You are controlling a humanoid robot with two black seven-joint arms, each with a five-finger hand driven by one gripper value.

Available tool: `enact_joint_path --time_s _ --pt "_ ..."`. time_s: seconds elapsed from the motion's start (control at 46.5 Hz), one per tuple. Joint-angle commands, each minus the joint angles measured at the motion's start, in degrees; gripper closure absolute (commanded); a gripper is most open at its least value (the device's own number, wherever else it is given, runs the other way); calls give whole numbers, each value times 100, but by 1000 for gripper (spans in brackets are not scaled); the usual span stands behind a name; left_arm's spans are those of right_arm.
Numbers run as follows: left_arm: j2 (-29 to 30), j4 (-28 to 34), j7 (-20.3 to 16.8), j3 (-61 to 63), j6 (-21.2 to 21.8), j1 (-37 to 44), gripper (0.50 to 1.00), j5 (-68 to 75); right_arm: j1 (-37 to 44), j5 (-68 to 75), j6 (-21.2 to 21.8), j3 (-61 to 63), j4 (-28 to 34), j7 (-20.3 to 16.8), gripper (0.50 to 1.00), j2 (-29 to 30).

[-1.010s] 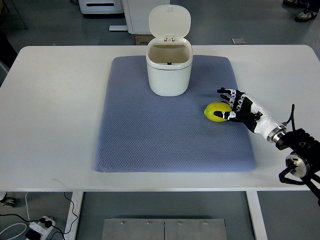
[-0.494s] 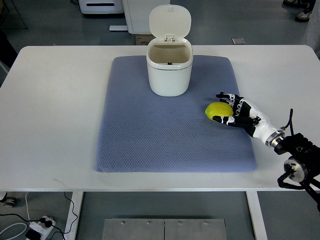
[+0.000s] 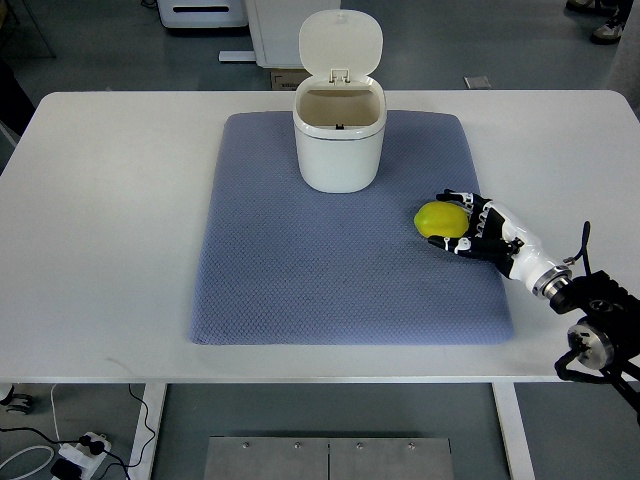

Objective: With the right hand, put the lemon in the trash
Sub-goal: 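Close the right hand's fingers around the yellow lemon, then lift the lemon with the right hand and carry it toward the bin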

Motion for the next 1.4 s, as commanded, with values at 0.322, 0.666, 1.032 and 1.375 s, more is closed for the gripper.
enact_joint_path --time_s 0.322,0.666,1.032,1.375 --pt "0 0 0 0 0 0 500 0 46 1 -330 -9 -53 -188 620 41" --pt "0 0 0 0 0 0 500 0 107 9 -365 -9 -62 -311 737 49" --pt "0 0 0 0 0 0 500 0 177 9 -356 -88 -62 -443 892 85" --pt "0 0 0 0 0 0 500 0 608 352 -339 -35 -53 -724 1000 -170"
